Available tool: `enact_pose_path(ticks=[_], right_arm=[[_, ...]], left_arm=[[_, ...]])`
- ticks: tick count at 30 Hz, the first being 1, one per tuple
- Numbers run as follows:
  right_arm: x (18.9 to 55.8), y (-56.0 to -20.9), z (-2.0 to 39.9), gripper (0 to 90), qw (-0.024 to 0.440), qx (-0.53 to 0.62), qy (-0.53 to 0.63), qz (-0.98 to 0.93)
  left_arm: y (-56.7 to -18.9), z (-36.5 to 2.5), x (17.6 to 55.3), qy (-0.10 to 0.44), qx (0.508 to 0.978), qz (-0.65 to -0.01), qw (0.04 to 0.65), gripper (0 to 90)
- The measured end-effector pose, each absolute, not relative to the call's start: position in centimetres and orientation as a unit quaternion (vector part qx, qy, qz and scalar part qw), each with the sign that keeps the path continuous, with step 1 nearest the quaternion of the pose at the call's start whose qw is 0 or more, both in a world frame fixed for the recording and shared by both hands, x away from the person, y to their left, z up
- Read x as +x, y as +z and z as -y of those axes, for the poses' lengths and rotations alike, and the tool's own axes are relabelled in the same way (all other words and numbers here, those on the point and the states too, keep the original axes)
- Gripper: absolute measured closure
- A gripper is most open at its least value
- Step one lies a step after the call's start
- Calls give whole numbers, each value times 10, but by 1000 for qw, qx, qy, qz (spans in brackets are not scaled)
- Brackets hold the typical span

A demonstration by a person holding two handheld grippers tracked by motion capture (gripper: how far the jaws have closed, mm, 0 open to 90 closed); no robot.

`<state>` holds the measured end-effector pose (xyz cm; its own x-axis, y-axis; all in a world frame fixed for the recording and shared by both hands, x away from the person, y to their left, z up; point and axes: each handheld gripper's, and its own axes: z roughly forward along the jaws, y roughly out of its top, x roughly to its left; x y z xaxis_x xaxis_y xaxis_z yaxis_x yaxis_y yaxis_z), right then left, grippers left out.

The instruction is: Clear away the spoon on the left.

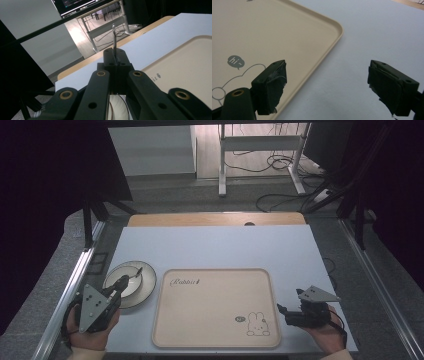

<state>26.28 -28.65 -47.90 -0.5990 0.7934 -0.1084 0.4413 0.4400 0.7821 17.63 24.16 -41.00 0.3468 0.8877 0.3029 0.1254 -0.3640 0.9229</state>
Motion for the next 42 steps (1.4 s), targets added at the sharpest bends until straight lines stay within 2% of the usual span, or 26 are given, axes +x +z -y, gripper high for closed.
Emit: enact_pose_path(ticks=[19,42], right_arm=[[263,-478,289,160,242,382,369,-812],[263,-479,286,160,244,380,364,-815]], left_arm=[[-402,-221,200,429,706,-342,447,900],[-415,-182,220,395,741,-311,445,900]])
